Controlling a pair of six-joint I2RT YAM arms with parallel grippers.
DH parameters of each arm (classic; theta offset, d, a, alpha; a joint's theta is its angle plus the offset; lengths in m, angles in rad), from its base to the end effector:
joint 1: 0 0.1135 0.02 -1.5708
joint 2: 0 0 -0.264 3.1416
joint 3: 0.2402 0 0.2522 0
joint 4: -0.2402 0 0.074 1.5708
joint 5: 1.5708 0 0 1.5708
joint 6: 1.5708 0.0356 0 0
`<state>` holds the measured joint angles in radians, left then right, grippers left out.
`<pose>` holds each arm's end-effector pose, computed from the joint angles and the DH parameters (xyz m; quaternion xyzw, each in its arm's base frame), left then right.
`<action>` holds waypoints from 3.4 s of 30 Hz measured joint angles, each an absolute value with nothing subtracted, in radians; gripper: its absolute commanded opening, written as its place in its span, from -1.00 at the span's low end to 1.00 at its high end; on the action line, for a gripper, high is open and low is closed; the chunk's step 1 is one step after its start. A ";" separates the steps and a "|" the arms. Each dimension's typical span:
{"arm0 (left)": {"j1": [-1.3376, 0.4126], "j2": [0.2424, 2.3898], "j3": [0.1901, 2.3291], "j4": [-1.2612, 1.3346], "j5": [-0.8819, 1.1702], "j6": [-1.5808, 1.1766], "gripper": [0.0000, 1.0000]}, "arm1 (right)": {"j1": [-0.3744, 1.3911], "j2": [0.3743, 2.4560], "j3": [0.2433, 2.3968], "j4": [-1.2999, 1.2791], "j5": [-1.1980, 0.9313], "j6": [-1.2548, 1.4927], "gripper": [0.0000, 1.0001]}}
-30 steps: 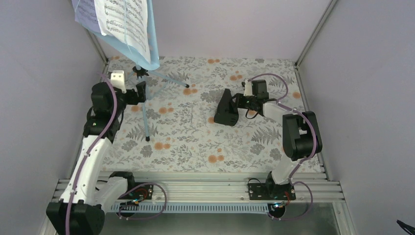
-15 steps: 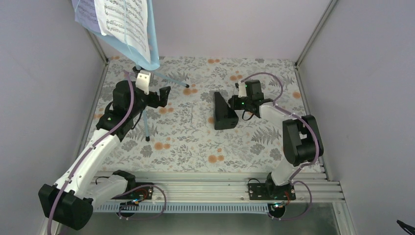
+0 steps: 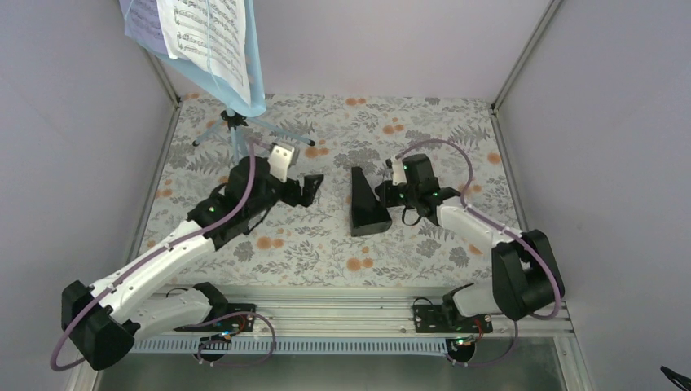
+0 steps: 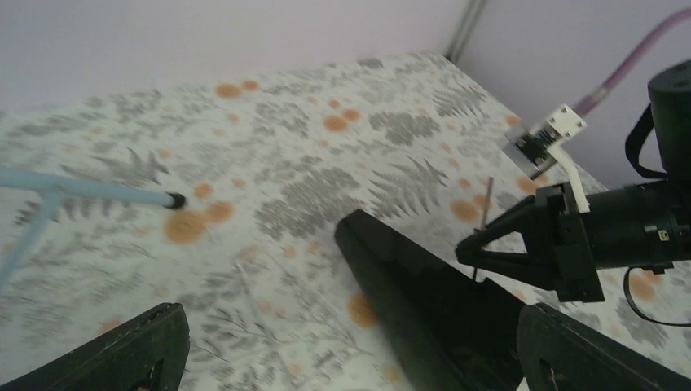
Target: Pack up the instrument practice props
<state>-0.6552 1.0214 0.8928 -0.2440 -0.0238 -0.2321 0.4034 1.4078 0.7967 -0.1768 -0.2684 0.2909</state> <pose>0.1867 -0.1424 0.3268 0.1668 0.8088 -0.2332 0.5135 0.2617 0.1220 0.2058 -0.1025 0.9117 0.2449 0.3135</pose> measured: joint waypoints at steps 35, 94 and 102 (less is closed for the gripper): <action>-0.797 1.086 0.846 -0.329 -0.344 -0.490 1.00 | 0.478 1.251 1.097 -0.418 -0.090 0.309 0.90; -0.501 1.039 1.009 -0.509 -0.302 -0.197 1.00 | 0.574 1.983 1.390 -0.645 -0.016 0.305 -0.03; -0.637 1.083 0.994 -0.444 -0.216 -0.324 1.00 | 0.582 1.660 1.106 -0.371 -0.115 0.277 -0.19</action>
<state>-0.6369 1.0828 0.9936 -0.4442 -0.2165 -0.3237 0.5816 1.6600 1.1065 -0.3714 -0.1150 0.2768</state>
